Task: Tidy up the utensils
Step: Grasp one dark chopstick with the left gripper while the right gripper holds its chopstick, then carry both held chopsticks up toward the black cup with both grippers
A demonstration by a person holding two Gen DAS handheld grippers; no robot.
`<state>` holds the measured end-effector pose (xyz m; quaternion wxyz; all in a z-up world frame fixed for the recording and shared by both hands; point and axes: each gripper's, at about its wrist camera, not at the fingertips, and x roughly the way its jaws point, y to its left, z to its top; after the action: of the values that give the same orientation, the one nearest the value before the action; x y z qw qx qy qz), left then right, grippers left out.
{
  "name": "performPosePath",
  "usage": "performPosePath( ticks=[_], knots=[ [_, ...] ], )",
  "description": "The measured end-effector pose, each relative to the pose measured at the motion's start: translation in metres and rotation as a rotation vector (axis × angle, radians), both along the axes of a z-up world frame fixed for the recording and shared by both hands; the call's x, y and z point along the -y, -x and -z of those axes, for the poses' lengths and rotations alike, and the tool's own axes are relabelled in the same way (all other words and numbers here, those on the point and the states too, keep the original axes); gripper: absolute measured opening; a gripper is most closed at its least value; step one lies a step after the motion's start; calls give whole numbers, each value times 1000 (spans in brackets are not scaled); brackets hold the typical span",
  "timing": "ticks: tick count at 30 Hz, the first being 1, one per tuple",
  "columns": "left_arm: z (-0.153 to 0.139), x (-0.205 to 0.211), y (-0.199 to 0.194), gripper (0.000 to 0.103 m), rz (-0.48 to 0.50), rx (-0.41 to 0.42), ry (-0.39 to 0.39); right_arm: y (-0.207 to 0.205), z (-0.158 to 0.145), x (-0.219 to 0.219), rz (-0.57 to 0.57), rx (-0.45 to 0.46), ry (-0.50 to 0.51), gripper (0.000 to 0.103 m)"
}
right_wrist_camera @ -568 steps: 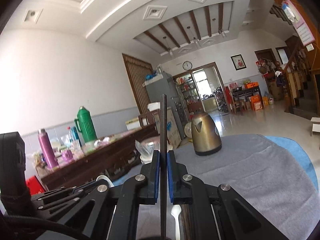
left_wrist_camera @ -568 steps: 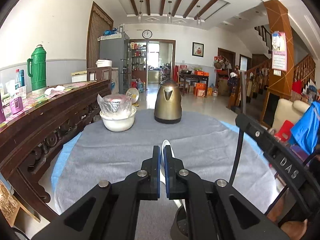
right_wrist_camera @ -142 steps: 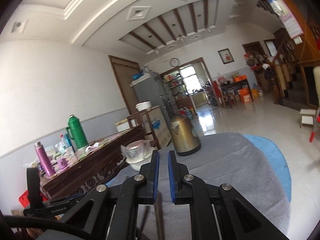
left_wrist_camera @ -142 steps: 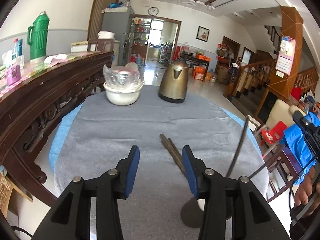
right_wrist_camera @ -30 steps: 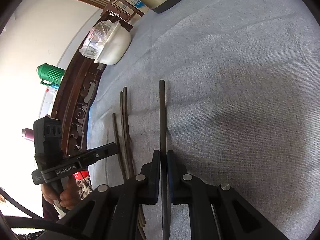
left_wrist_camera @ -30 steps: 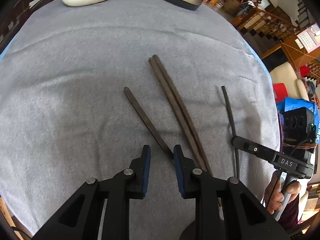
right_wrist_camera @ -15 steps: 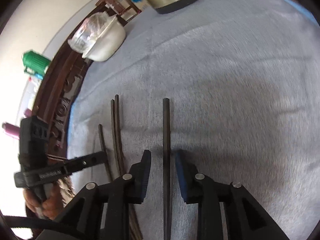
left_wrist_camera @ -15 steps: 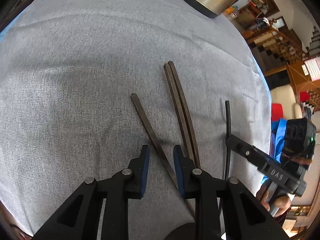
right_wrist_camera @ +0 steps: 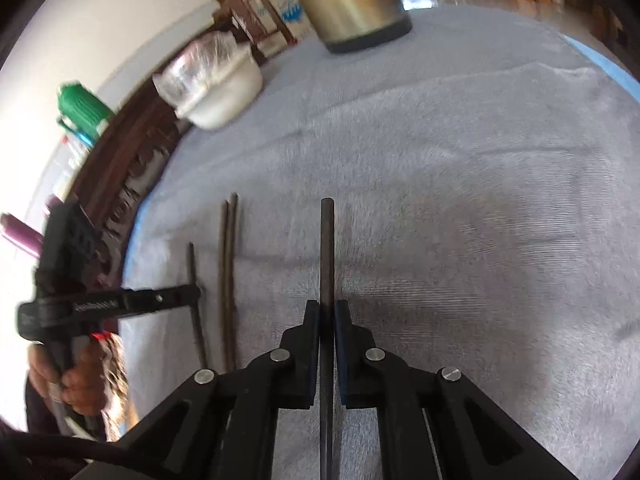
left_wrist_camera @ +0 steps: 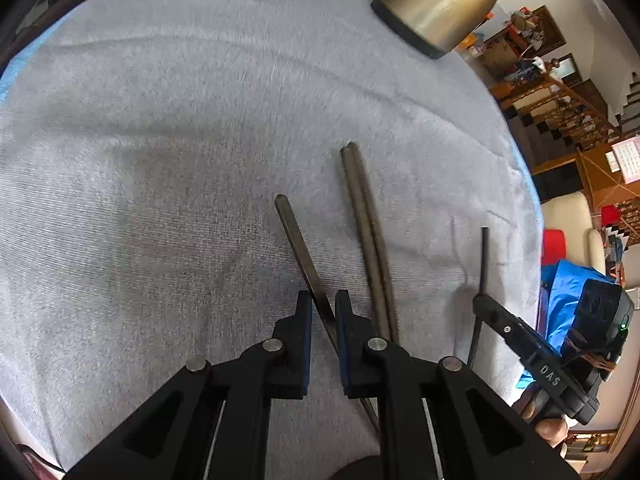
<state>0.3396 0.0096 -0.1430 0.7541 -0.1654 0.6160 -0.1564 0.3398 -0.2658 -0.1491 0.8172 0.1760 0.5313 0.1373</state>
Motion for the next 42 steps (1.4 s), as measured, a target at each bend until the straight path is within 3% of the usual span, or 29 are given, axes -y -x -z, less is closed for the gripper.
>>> performPosePath(
  ticks=[15, 29, 34, 37, 40, 42],
  knots=[
    [-104, -29, 60, 9, -65, 324, -104, 75, -80, 52, 248, 362, -166, 7],
    [-152, -33, 117, 6, -128, 516, -147, 149, -154, 63, 377, 628, -108, 7],
    [-145, -44, 118, 6, -153, 486, -146, 165, -167, 63, 381, 656, -93, 7],
    [-121, -64, 105, 6, -208, 368, -114, 171, -168, 63, 375, 655, -88, 7],
    [-83, -83, 89, 6, -252, 191, -25, 171, -163, 65, 367, 633, -90, 7],
    [-62, -88, 81, 6, -274, 124, 26, 172, -156, 67, 371, 614, -99, 7]
  ],
)
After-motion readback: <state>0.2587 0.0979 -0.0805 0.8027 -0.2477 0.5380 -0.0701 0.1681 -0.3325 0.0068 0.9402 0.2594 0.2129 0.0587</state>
